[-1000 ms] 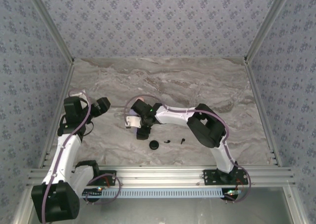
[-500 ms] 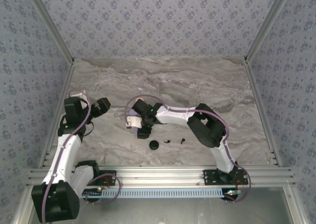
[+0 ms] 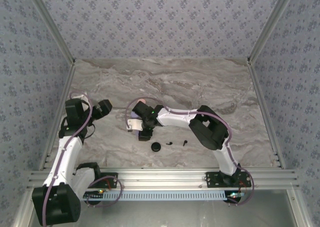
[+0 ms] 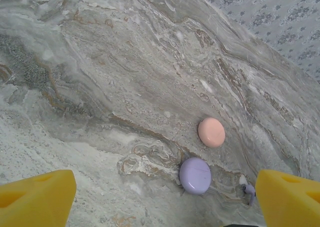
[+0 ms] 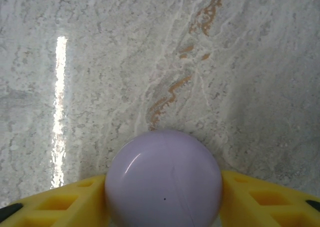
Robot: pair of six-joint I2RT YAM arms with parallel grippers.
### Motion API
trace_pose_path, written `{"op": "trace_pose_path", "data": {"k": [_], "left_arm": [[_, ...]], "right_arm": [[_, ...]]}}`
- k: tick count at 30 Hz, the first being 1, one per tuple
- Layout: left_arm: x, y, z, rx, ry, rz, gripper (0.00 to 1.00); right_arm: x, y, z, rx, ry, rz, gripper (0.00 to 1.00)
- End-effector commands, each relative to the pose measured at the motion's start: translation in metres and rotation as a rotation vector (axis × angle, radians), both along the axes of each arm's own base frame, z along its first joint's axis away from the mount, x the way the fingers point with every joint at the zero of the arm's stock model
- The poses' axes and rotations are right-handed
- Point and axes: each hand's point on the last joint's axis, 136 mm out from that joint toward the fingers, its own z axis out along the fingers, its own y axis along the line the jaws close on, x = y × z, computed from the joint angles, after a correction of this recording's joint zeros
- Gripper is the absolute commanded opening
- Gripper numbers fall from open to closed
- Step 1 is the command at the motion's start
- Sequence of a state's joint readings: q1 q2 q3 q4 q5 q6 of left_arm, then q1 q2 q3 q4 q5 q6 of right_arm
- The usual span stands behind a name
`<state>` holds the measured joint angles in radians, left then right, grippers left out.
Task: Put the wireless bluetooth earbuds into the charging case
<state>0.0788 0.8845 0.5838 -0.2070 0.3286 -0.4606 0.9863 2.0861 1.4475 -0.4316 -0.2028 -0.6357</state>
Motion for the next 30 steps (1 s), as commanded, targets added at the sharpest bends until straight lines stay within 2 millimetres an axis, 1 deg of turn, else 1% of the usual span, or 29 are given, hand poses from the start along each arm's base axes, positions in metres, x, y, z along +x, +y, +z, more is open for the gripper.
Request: {"op": "trace_pose_path", "data": {"k": [1, 4, 8, 13, 15, 16, 19, 21, 23, 24, 25, 29, 30], "left_arm": [[0.0, -0.002, 0.006, -0.011, -0.026, -0.015, 0.92], [-0.001, -0.005, 0.005, -0.019, -0.023, -0.025, 0.92], [-0.004, -0.014, 0.003, -0.064, -0.016, -0.068, 0.92], [-0.011, -0.033, 0.001, -0.154, 0.0, -0.148, 0.9], [-0.013, -0.043, 0.006, -0.222, -0.004, -0.185, 0.89], [-0.013, -0.048, 0.009, -0.255, -0.009, -0.204, 0.89], [-0.014, -0.062, 0.023, -0.345, -0.037, -0.261, 0.88], [-0.015, -0.075, 0.036, -0.389, -0.059, -0.311, 0.88], [-0.018, -0.093, 0.052, -0.424, -0.085, -0.394, 0.88], [-0.02, -0.104, 0.06, -0.433, -0.093, -0.442, 0.89], [-0.023, -0.115, 0.067, -0.438, -0.098, -0.488, 0.89], [-0.034, -0.158, 0.095, -0.454, -0.124, -0.657, 0.89], [-0.036, -0.167, 0.101, -0.463, -0.127, -0.692, 0.89]], "right_arm": [[-0.015, 0.003, -0.012, -0.023, 0.051, 0.037, 0.52], [-0.013, 0.003, -0.008, -0.017, 0.048, 0.028, 0.46], [-0.005, 0.002, 0.009, 0.024, 0.018, -0.005, 0.46], [0.01, -0.004, 0.048, 0.118, -0.043, -0.081, 0.46], [0.019, -0.01, 0.072, 0.17, -0.082, -0.127, 0.46], [0.024, -0.015, 0.081, 0.189, -0.099, -0.153, 0.46], [0.041, -0.029, 0.117, 0.273, -0.164, -0.238, 0.46], [0.052, -0.042, 0.141, 0.337, -0.205, -0.292, 0.46], [0.058, -0.052, 0.165, 0.402, -0.24, -0.322, 0.46], [0.062, -0.056, 0.181, 0.441, -0.268, -0.333, 0.46], [0.061, -0.063, 0.181, 0.446, -0.276, -0.342, 0.47], [0.067, -0.082, 0.223, 0.544, -0.349, -0.372, 0.47], [0.068, -0.086, 0.231, 0.558, -0.365, -0.374, 0.47]]}}
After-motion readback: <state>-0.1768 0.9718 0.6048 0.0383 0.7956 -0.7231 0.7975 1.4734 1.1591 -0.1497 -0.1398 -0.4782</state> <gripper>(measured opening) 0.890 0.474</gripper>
